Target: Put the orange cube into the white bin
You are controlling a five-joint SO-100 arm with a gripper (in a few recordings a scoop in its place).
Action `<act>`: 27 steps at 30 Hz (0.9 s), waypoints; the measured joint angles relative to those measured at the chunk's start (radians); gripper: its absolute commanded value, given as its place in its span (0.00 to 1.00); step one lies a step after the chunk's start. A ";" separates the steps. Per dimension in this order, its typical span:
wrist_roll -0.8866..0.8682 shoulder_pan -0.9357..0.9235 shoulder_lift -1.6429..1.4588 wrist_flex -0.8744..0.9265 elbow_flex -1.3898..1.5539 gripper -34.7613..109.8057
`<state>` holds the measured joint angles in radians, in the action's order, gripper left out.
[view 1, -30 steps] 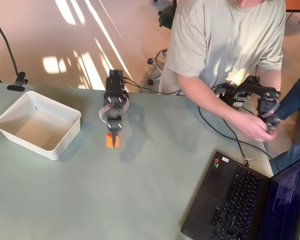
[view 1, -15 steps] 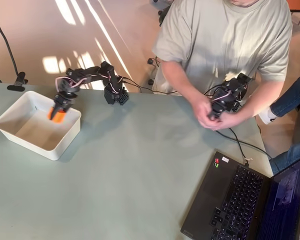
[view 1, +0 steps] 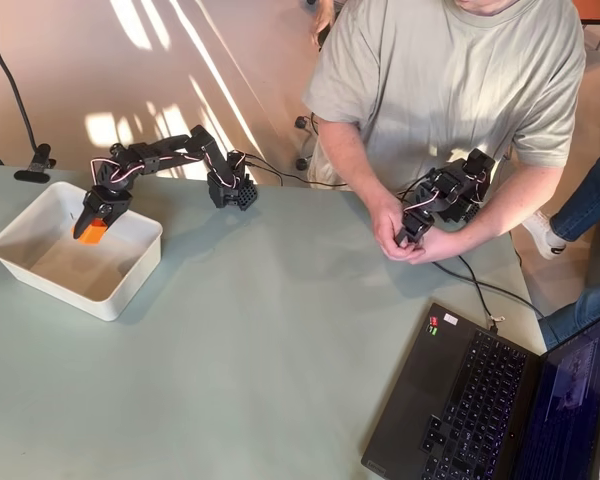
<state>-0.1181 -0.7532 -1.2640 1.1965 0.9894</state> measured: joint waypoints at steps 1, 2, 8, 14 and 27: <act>0.000 0.003 0.000 0.000 0.000 0.39; 0.000 0.009 0.002 0.000 0.000 0.39; 0.000 0.005 0.012 0.000 0.000 0.39; 0.000 0.018 0.012 0.000 0.000 0.39; 0.002 0.009 0.012 0.000 0.000 0.63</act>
<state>-0.1166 -0.7440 -1.2517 1.1965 0.9894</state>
